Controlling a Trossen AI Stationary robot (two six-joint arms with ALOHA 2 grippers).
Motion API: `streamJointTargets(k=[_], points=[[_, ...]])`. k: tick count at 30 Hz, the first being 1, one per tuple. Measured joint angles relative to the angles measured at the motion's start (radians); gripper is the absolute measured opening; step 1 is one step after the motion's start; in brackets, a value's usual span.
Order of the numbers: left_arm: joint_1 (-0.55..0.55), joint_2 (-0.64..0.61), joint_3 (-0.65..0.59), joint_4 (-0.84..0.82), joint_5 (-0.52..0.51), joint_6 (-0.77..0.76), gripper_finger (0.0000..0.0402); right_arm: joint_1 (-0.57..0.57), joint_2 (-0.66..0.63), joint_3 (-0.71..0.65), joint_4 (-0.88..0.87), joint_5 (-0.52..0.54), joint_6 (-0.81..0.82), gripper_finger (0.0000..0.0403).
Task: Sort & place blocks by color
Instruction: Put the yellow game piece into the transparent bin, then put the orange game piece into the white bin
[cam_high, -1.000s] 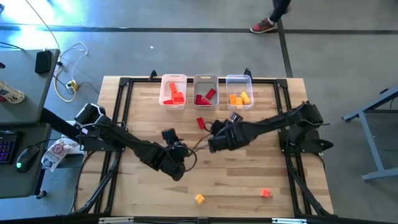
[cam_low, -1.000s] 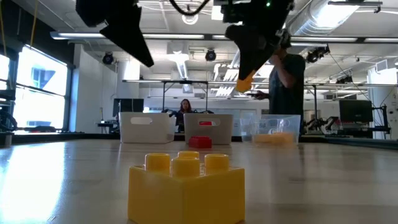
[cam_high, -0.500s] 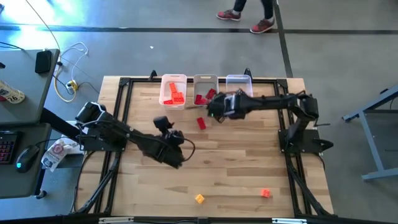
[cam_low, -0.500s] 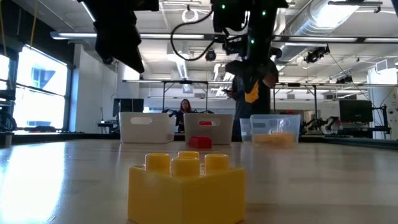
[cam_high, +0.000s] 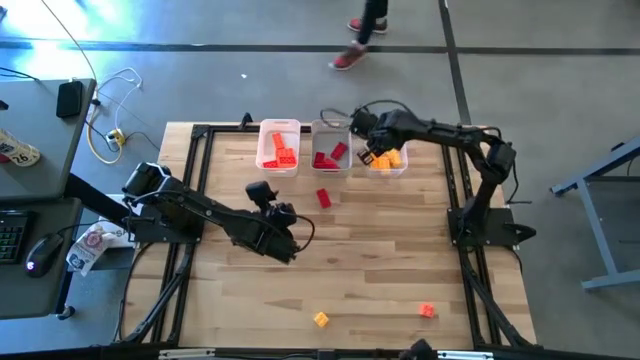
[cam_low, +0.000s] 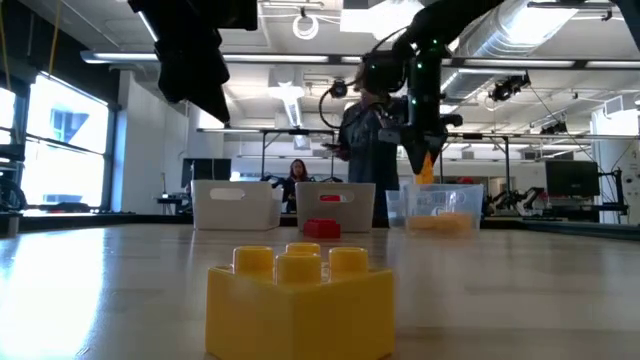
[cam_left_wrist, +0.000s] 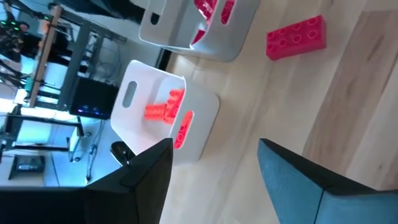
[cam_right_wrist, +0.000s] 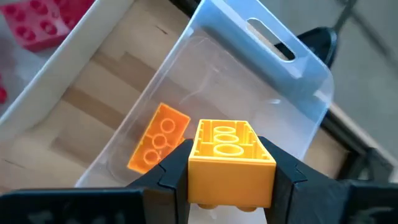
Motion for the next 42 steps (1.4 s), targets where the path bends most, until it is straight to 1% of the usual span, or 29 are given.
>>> streamJointTargets(k=[4,9,11,17,22,24,26,30,36,42], points=[[0.0,0.0,0.0,0.0,0.022,0.001,0.0223,-0.082,0.0,0.0,0.041,-0.105,-0.026,0.012],[0.0,0.0,0.0,-0.001,0.023,0.002,0.0223,-0.166,0.0,0.0,0.064,-0.215,-0.036,0.0149],[0.0,0.0,-0.001,-0.003,0.024,0.011,0.0223,-0.189,0.0,-0.001,0.064,-0.223,-0.071,0.016],[0.0,0.0,-0.001,-0.003,0.027,0.014,0.0223,-0.213,0.0,-0.001,0.062,-0.198,-0.126,0.0188],[0.0,0.0,-0.001,-0.003,0.026,0.013,0.0223,-0.212,0.0,-0.001,0.064,-0.189,-0.123,0.0211],[0.0,0.0,-0.001,-0.003,0.026,0.012,0.0223,-0.212,0.0,0.002,0.05,-0.211,-0.104,0.0214],[0.0,0.0,-0.001,-0.003,0.026,0.012,0.0223,-0.211,0.0,0.021,0.008,-0.258,-0.1,0.0214],[0.0,0.0,-0.001,0.0,0.024,-0.007,0.0223,-0.173,-0.029,0.058,-0.037,-0.287,-0.073,0.0209],[0.0,0.0,-0.001,0.001,0.023,-0.009,0.0223,-0.056,-0.124,0.07,-0.059,-0.292,-0.008,0.0206],[0.0,0.0,-0.001,0.001,0.026,-0.01,0.0223,0.078,-0.196,0.07,-0.114,-0.248,0.076,0.0206]])
